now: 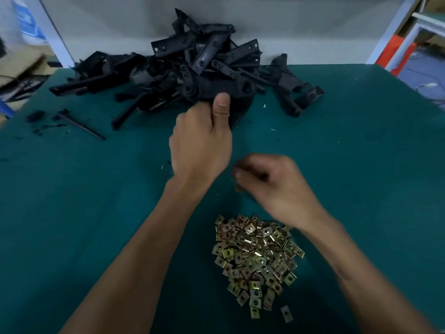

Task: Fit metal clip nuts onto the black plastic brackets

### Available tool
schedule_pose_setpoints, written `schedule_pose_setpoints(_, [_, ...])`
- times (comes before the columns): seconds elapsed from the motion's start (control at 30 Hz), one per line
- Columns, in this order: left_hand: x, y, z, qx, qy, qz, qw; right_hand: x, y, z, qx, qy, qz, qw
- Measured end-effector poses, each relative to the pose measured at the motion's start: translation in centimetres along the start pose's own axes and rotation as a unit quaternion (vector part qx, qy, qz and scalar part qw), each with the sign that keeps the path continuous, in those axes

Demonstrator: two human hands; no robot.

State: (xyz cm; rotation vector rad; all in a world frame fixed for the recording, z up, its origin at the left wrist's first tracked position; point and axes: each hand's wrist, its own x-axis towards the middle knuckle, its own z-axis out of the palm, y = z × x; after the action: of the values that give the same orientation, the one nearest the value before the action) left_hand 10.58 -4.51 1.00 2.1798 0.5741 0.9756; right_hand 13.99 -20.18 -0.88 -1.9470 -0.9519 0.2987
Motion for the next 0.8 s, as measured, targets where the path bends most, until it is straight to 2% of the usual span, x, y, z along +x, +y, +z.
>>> schedule_pose_setpoints(0.03, [-0.1, -0.7, -0.2, 0.076, -0.016, 0.010, 0.997, -0.8, 0.7, -1.0, -0.016, -0.006, 0.002, 1.000])
schedule_pose_setpoints(0.1, [-0.5, -2.0, -0.2, 0.163, -0.060, 0.024, 0.984, -2.4, 2.2, -2.0, -0.055, -0.065, 0.024, 0.996])
schedule_pose_setpoints(0.2, [-1.5, -3.7, 0.2, 0.229, -0.107, 0.050, 0.966, -3.5, 3.6, -2.3, -0.058, -0.110, 0.036, 0.992])
schedule_pose_setpoints(0.3, [-2.2, -4.7, 0.6, 0.280, -0.102, 0.088, 0.950, -3.4, 3.3, -2.5, -0.033, -0.126, 0.042, 0.991])
schedule_pose_setpoints(0.43, [-2.0, -5.9, 1.0, 0.287, -0.125, 0.105, 0.944, -3.2, 2.0, -1.8, -0.038, -0.154, 0.032, 0.987])
schedule_pose_setpoints(0.6, [-1.7, -6.7, 1.1, 0.271, -0.148, 0.135, 0.941, -3.3, 1.3, -0.4, -0.126, -0.152, 0.025, 0.980])
schedule_pose_setpoints(0.8, [-1.3, -7.7, 0.8, 0.223, -0.171, 0.166, 0.945, -2.4, 1.7, -0.8, -0.024, -0.155, 0.041, 0.987])
